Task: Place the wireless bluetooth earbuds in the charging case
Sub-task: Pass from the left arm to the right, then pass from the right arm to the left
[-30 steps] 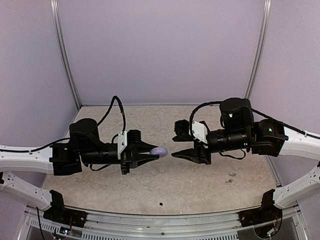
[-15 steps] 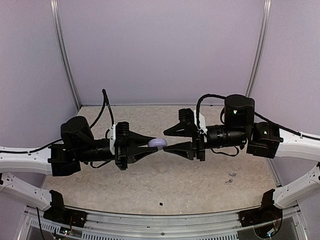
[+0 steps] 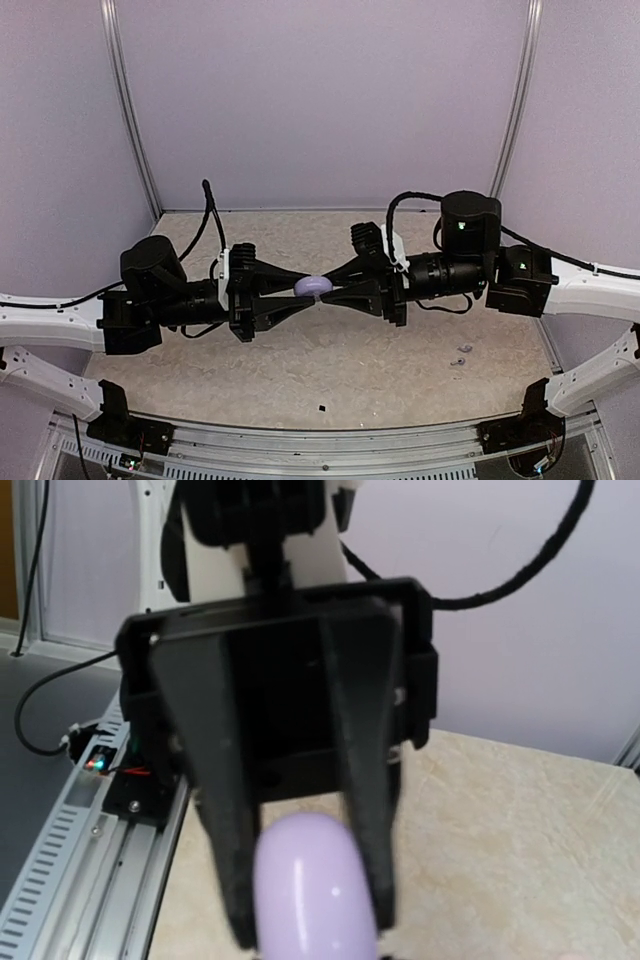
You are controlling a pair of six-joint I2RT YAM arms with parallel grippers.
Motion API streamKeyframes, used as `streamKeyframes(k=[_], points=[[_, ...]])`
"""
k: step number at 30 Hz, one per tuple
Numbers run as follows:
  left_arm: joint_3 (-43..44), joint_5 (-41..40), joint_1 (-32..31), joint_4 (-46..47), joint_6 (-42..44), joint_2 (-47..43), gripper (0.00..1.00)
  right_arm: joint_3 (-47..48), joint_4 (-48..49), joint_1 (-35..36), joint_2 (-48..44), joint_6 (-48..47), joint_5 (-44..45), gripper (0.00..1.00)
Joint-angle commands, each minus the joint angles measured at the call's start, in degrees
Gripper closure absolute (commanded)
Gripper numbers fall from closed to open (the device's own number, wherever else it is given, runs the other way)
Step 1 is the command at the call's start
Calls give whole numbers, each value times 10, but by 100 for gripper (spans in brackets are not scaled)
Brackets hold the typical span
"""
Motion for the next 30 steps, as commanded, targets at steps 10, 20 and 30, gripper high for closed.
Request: streamKeyframes(k=[10,20,30], points=[[4,-46,1,-84,6,-14,55,51,-80,-7,17,-4,14,87],[17,-38,0,-78,9,10,62,71,-113,-7,30,-7,22,88],[17,-36,1,-65,5,11,64,75,-121,-7,41,-8,26,87]])
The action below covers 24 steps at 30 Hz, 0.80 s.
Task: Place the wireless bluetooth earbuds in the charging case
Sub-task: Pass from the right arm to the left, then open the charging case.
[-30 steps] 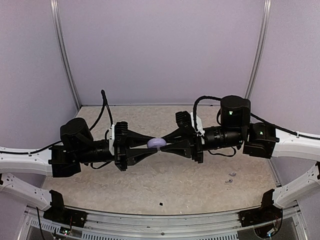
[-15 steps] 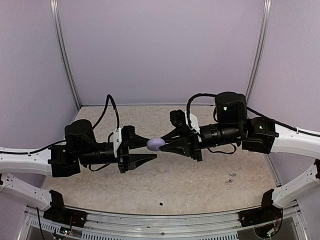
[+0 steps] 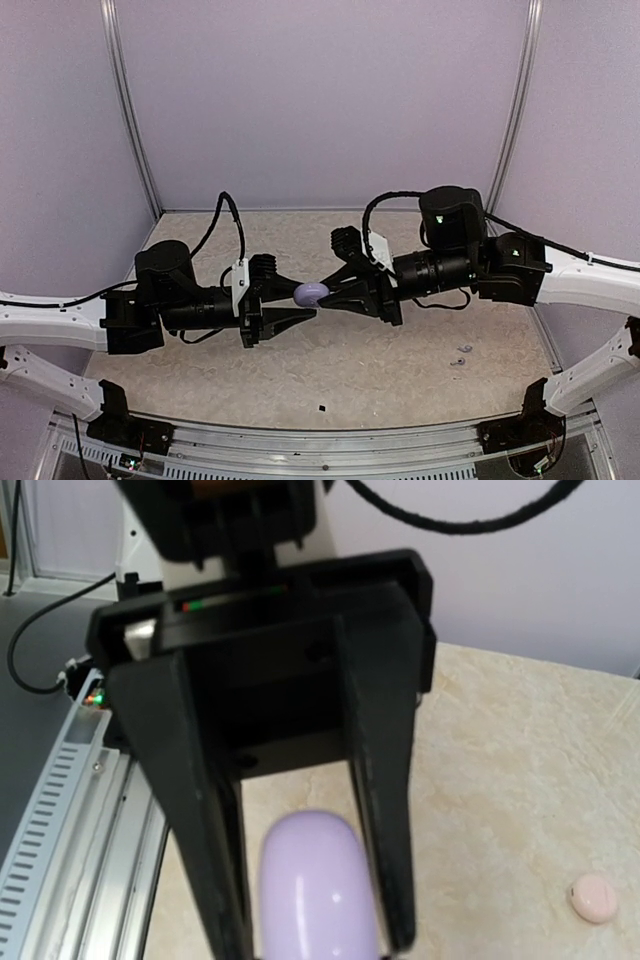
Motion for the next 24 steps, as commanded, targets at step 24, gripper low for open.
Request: streamKeyframes(k=[24], points=[[-24,55,6,70,-3,-25,95,-26,97,-44,-49,54,6,60]])
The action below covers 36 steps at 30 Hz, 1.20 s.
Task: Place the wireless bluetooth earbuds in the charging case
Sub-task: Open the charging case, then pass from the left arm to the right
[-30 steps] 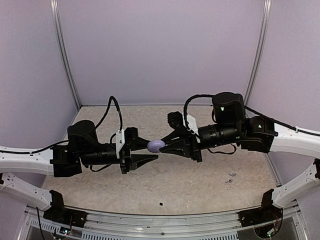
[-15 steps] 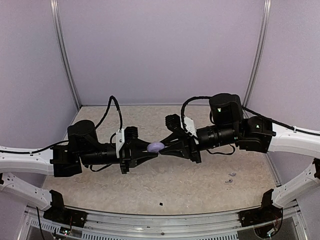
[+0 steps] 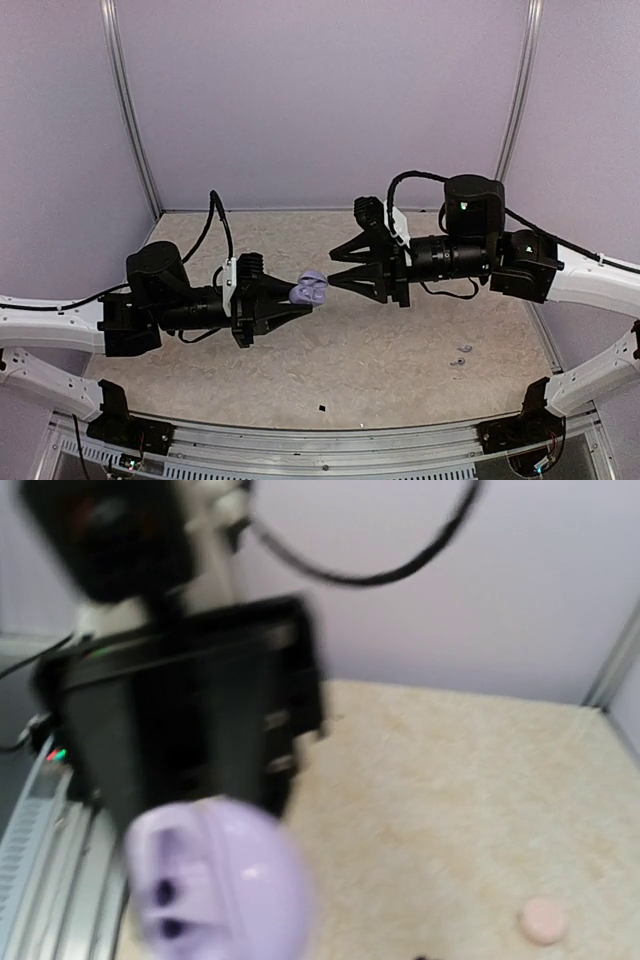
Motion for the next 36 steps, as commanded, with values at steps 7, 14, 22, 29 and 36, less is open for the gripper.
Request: streamKeyframes(k=[7,14,22,29,36], points=[[-26,33,7,64,-11,-18,97,-21,61,-28,-23,33,-70,55],[-30,50,16,80,-20,-19,97,-17,61,-28,-8,33,-151,49],[-27,57,13,88,-17,-13,96,-1,63,-28,24,40,-121,50],[-26,50,10,93,-15,-7,96,-3,108,-28,30,53,-131,57],[-22,49,9,93,-10,-2,96,3,126,-28,43,62,-141,60]])
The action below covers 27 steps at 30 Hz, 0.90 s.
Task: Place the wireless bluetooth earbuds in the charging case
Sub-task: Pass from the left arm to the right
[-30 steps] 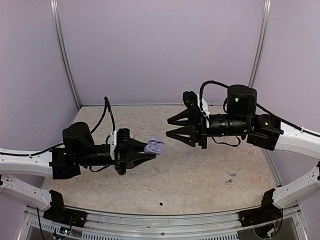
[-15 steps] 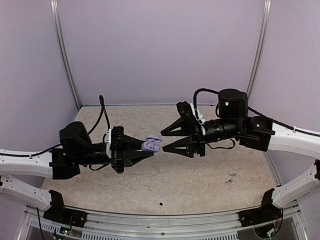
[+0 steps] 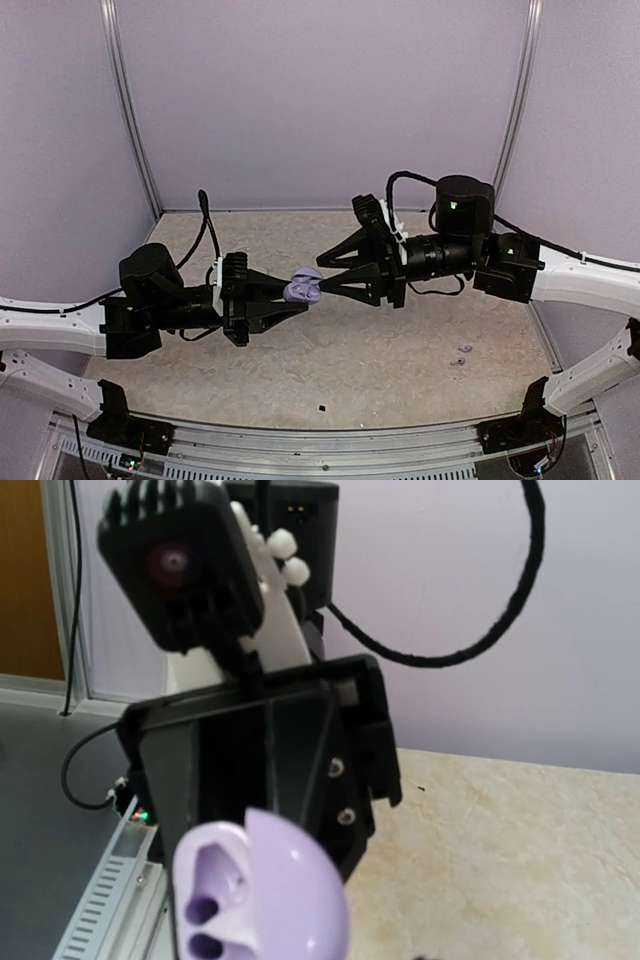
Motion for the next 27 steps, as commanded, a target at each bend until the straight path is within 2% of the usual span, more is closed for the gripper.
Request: streamKeyframes(k=[1,6,16,22,27], points=[[3,1,-3,17,3,3,96,18,28,-3,16,13,-12,61],[3,-2,-3,18,5,4,96,21,32,-2,28,17,-20,65],[3,-5,-5,15,9,5,95,32,25,-1,38,13,-41,87],[2,-17,-4,3,8,1,78,38,4,-1,35,0,-23,94],[3,-32,-4,-21,9,-3,68,48,-29,-1,31,-19,1,95]])
